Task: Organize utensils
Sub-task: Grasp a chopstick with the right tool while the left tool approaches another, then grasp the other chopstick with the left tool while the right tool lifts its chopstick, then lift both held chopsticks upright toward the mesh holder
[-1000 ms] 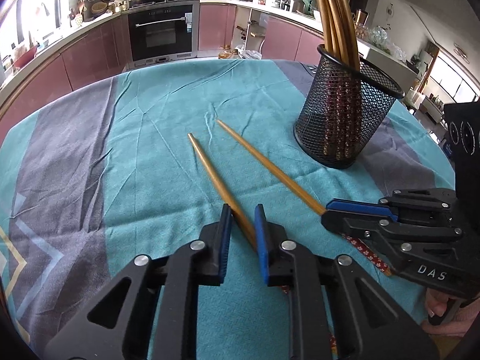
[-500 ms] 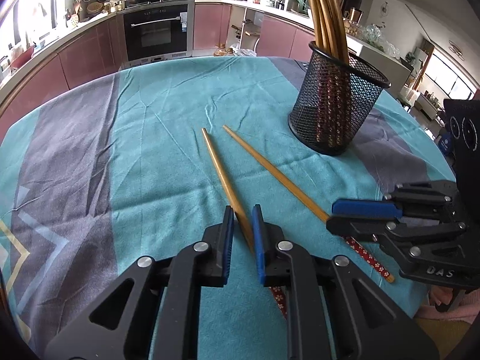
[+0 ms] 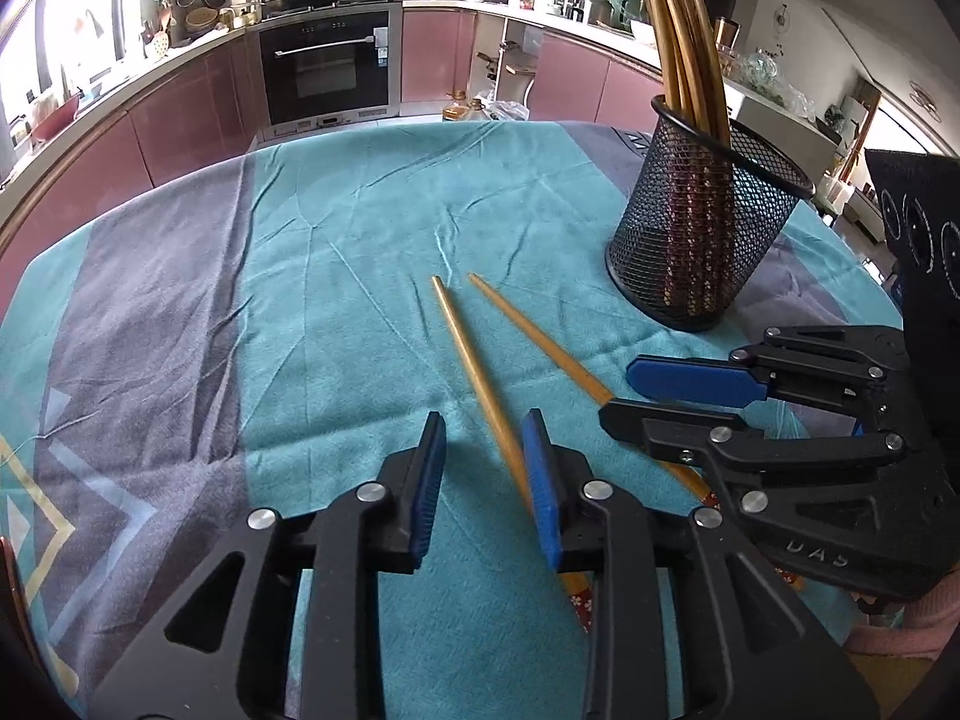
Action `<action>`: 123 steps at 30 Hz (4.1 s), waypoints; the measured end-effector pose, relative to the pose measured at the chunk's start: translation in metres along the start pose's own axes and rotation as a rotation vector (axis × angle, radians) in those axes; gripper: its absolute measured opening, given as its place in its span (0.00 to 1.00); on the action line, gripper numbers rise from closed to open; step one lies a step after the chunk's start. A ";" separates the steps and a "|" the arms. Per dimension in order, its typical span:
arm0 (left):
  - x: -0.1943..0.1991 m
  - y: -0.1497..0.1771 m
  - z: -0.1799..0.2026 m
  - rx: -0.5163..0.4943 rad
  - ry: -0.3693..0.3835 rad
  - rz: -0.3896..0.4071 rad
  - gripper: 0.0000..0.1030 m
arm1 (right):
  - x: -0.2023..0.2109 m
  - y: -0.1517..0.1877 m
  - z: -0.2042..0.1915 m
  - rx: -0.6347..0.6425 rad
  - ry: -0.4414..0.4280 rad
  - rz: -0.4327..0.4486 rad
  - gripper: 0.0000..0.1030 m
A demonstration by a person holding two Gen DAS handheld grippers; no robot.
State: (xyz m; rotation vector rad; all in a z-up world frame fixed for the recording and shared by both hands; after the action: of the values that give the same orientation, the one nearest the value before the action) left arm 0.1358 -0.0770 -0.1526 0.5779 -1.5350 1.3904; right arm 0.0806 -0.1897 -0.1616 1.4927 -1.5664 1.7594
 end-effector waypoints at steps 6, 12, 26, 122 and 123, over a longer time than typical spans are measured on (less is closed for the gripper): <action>-0.005 -0.003 0.001 -0.002 -0.016 -0.004 0.24 | -0.005 -0.006 0.000 0.006 0.020 0.007 0.17; -0.008 -0.006 0.000 0.007 -0.020 -0.005 0.16 | -0.006 -0.009 0.004 -0.012 0.021 0.010 0.10; -0.008 -0.007 0.004 0.032 0.002 -0.001 0.07 | 0.001 -0.004 0.014 -0.073 -0.027 0.022 0.05; 0.110 -0.021 0.034 -0.011 0.279 0.227 0.07 | 0.135 0.000 0.039 -0.123 -0.125 0.347 0.05; 0.110 -0.021 0.033 -0.011 0.278 0.228 0.07 | 0.136 -0.001 0.040 -0.124 -0.123 0.351 0.05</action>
State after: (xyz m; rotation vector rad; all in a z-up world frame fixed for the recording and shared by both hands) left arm 0.0951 -0.0867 -0.0439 0.1948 -1.4121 1.5606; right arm 0.0478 -0.2737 -0.0522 1.3533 -2.0651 1.7332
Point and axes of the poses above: each gripper's, at about its wrist camera, not at the fingertips, and x roughly against the way its jaws point, z to its right, y to its underside, the point moved 6 cm from there along -x, roughly the way its jaws point, and after that the axes turned 8 degrees about -z, right-handed, at the moved point
